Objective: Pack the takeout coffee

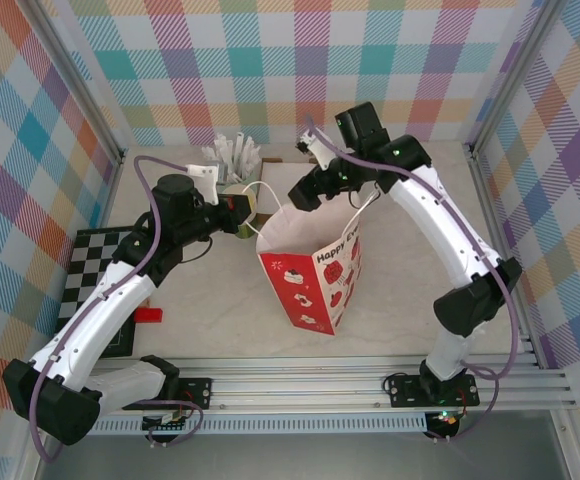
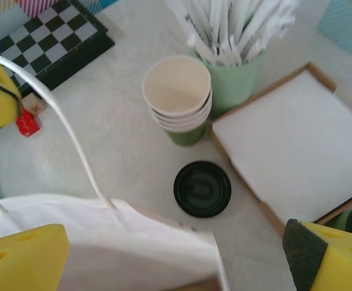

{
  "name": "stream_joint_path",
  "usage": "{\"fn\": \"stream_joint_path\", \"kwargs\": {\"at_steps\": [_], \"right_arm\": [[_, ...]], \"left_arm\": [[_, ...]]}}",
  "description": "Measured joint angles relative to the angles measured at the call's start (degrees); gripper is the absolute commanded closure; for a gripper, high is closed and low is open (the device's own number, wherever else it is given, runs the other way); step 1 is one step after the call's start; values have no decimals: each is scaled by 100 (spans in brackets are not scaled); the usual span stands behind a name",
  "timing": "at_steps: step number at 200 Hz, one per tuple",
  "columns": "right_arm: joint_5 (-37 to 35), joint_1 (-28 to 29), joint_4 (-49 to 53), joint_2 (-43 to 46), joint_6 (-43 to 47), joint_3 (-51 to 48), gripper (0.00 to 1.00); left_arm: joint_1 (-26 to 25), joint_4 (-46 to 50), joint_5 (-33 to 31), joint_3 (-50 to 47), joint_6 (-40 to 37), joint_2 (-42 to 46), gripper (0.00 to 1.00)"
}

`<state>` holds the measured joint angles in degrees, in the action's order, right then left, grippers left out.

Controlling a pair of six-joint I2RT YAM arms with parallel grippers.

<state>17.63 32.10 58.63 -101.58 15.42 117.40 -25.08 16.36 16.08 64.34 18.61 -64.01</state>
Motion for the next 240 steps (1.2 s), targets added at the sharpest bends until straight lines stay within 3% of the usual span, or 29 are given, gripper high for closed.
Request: {"fn": "stream_joint_path", "kwargs": {"at_steps": [19,43,65,106,159,216,240], "right_arm": [[601,-22,48,-81,-107,57,9],[844,175,-778,153,-627,-531,1],[595,343,-1840,402,-1165,-1191,0],[35,402,-5047,1311,-2317,-3165,0],[-793,402,-7626,1342,-2981,-3624,0],[-1733,400,-8841,1357,-2994,-3611,0],[-1818,308,-7906,1279,-2889,-3008,0]], "left_arm": [[0,-20,94,0,26,-17,100],[0,-236,254,4,166,-203,100],[0,-308,258,4,262,-402,100],[0,-374,474,4,396,-597,100],[0,-501,684,24,448,-656,100],[0,-380,684,131,267,-686,100],[2,-90,704,306,-15,-688,100]]}}
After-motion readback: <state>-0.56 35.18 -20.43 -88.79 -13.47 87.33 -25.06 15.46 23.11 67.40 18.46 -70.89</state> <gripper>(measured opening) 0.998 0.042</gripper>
